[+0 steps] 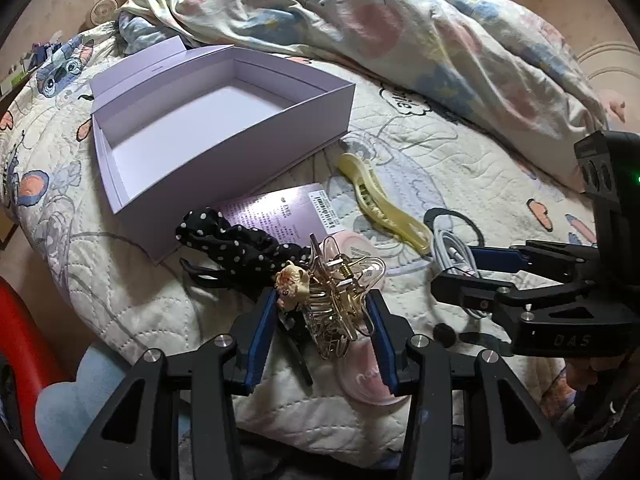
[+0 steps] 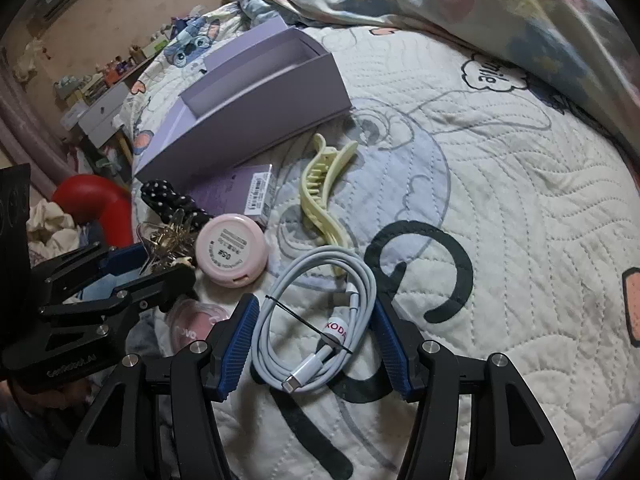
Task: Organize rigid objects
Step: 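Grasp the white coiled cable with the right tool while the left tool grasps the gold hair clip, then carry the cable and gold clip in both tools over the lavender box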
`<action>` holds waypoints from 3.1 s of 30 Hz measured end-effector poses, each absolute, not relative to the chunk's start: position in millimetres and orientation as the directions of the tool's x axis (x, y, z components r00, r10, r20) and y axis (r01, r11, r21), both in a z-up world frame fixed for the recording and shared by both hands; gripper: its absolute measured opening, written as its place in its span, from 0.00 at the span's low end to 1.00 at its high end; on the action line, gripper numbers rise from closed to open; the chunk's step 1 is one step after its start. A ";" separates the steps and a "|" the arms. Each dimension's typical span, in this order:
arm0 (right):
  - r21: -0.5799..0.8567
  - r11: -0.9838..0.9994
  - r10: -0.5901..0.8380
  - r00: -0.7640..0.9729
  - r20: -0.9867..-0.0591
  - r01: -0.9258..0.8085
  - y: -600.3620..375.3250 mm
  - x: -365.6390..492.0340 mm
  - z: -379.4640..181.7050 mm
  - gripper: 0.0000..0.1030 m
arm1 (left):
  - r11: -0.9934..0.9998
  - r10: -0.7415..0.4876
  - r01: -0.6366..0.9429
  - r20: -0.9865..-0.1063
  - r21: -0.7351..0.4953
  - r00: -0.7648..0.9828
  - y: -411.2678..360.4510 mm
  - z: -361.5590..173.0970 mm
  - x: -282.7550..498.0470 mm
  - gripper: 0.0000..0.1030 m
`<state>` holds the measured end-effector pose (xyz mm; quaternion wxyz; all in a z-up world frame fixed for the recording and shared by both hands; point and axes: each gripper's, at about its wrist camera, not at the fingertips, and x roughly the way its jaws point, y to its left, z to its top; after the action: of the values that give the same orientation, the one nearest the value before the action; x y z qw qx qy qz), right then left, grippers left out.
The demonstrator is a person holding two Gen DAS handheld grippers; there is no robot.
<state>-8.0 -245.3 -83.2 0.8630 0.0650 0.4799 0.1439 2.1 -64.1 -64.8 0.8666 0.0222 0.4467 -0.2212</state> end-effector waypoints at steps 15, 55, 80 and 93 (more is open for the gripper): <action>0.244 0.940 0.337 0.531 -0.778 -0.239 -228.3 -19.2 -61.2 0.56 | 0.909 -0.367 0.385 -0.747 -0.161 0.554 -49.1 -39.0 -14.9 0.43; 0.234 0.853 0.494 0.578 -0.650 -0.466 -161.2 46.1 -6.4 0.56 | 0.947 -0.310 0.281 -0.669 -0.155 0.676 1.7 15.2 43.1 0.43; 0.193 0.830 0.511 0.573 -0.640 -0.523 -153.8 134.3 -3.2 0.56 | 0.960 -0.272 0.237 -0.686 -0.147 0.675 10.7 8.5 126.1 0.43; 0.170 0.830 0.497 0.568 -0.656 -0.531 -148.0 183.3 -6.1 0.56 | 0.972 -0.222 0.206 -0.705 -0.109 0.673 19.9 1.1 175.6 0.43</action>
<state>183.3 -148.0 -6.1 0.8852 -0.0230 0.3629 0.2903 175.6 19.9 1.1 0.9146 -0.0104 0.3869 -0.1168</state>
